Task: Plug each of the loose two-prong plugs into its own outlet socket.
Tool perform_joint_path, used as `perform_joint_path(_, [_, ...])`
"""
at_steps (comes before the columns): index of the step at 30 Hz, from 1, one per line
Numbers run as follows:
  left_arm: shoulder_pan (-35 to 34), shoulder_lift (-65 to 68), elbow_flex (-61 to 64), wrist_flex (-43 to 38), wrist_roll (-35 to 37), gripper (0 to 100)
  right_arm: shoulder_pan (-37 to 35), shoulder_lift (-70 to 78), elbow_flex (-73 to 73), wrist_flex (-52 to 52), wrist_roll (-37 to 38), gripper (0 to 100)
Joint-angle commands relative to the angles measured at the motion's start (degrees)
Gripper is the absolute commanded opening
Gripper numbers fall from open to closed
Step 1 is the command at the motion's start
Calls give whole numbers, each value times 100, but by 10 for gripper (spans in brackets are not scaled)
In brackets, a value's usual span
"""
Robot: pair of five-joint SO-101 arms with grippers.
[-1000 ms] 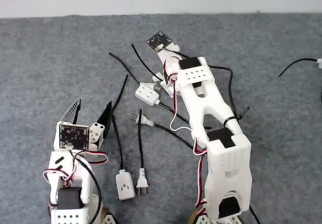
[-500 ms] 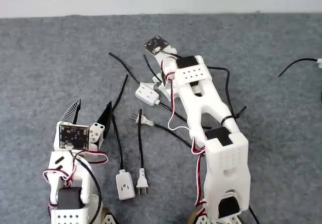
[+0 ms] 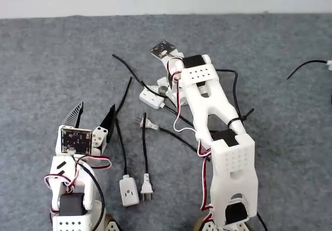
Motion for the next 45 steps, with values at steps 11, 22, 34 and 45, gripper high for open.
perform_joint_path(11, [26,-114,-84,-185,-123,279,75,866,-264,75,141,132])
perform_joint_path(22, [26,-114,-92,-185,-123,279,84,875,-273,75,-18,9])
perform_joint_path(34, [35,-114,-92,-185,-123,279,-48,752,-563,338,-114,151])
perform_joint_path(45, [35,-114,-84,-185,-123,279,66,576,-958,233,1767,247])
